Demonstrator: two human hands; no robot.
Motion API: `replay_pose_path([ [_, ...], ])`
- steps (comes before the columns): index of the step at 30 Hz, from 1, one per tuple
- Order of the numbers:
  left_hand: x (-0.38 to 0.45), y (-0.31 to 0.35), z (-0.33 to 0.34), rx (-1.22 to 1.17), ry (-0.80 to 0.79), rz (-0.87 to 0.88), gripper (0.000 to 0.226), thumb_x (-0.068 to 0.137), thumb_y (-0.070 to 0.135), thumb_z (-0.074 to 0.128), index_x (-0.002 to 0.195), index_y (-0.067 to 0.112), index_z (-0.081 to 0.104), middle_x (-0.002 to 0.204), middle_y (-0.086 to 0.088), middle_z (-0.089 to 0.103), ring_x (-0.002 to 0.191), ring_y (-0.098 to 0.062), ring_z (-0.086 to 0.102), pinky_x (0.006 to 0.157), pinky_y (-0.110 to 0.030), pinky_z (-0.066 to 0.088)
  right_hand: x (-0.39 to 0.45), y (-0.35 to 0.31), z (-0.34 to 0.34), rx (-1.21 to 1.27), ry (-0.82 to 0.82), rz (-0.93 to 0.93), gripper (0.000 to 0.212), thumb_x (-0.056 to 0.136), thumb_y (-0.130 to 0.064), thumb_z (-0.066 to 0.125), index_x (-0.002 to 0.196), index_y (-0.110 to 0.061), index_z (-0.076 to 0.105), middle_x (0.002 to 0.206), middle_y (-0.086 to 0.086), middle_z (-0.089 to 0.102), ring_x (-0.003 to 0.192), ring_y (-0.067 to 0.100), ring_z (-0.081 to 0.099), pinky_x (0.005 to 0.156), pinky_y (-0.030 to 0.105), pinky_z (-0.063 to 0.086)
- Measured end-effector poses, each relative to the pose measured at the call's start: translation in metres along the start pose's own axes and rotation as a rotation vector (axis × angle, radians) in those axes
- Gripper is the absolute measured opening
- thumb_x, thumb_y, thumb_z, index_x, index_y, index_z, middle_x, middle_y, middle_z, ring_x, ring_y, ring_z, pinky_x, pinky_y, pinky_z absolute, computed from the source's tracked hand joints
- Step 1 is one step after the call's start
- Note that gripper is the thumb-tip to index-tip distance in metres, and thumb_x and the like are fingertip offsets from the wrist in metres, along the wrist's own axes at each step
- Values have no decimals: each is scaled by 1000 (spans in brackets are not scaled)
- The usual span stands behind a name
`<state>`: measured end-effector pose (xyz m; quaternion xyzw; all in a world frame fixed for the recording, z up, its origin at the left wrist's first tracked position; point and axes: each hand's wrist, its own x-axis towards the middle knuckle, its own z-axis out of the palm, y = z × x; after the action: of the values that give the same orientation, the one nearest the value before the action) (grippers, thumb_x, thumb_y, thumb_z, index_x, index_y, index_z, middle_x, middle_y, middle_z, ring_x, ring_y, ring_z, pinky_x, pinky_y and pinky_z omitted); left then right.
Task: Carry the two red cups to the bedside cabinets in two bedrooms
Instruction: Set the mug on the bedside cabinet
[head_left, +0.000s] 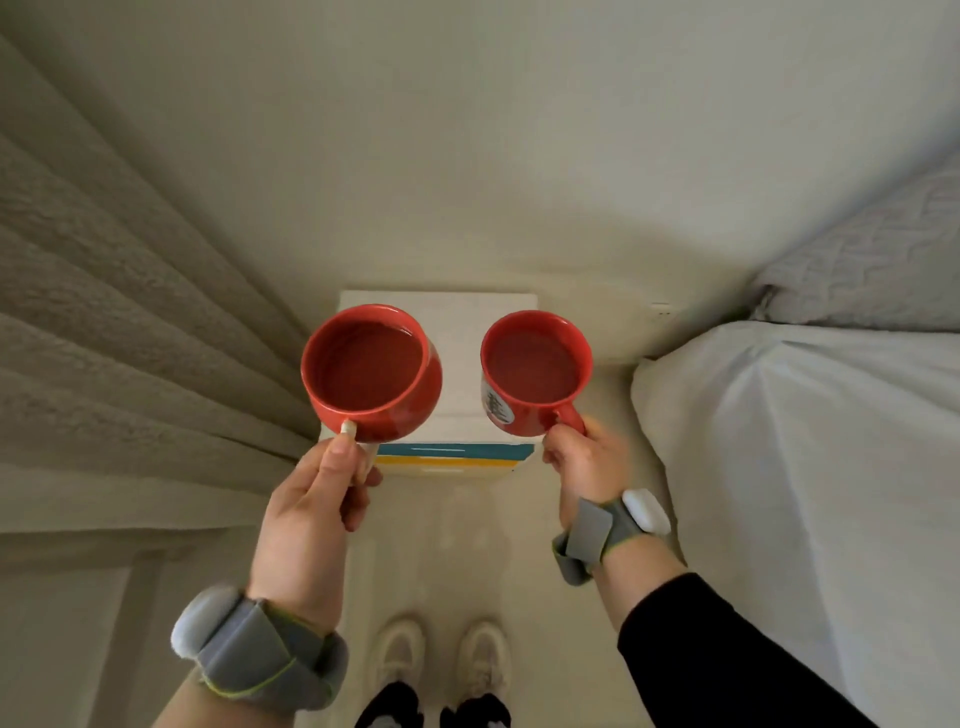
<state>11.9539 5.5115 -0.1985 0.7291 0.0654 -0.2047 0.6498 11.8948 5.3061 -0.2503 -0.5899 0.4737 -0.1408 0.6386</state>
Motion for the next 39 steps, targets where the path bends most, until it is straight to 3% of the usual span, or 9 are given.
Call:
replay_pose_path([
  [8,27,-38,-3,-26,56,-29,35,78,51,50,61,21,59,64,-2,58,57,-19,37,56,-35,28,58,54,29,27,21,63,23,62,1,55,46,-13,46,43,-2,38,38,6,31,41,18,27],
  [13,47,-52,-2,-46,55,-50,34,81,46,49,61,22,62,64,-4,58,56,-17,36,56,-34,29,83,80,44,41,37,94,6,52,-12,54,49,-11,48,48,3,39,43,11,34,42,20,29],
  [18,64,-58,-2,-39,35,-36,33,87,42,50,63,23,63,68,-6,57,57,-15,37,56,-30,32,98,94,55,28,36,115,6,53,-13,54,51,-9,50,52,7,42,51,17,36,49,27,29],
  [23,74,-59,-2,-13,17,-57,34,77,51,51,61,23,61,66,-4,58,59,-18,38,59,-36,30,106,100,62,54,50,125,9,53,-14,53,57,-5,52,56,10,43,51,17,35,48,27,29],
  [32,76,-59,1,8,-35,-54,37,72,57,51,59,24,61,67,-8,54,59,-19,38,59,-37,31,115,111,68,47,43,142,8,56,-11,54,49,-11,49,52,7,42,56,21,38,54,31,29],
  [36,72,-58,4,-22,-47,-44,35,72,55,52,58,24,60,67,-9,54,60,-20,38,58,-37,29,113,113,65,12,21,176,18,66,-1,59,52,-11,54,56,9,44,55,22,37,53,32,31],
  [39,68,-56,6,-14,-50,-40,36,72,56,52,61,23,62,70,-13,53,59,-19,38,58,-36,29,109,113,62,-47,9,196,20,77,-4,60,62,-16,59,71,19,58,60,26,46,60,37,36],
])
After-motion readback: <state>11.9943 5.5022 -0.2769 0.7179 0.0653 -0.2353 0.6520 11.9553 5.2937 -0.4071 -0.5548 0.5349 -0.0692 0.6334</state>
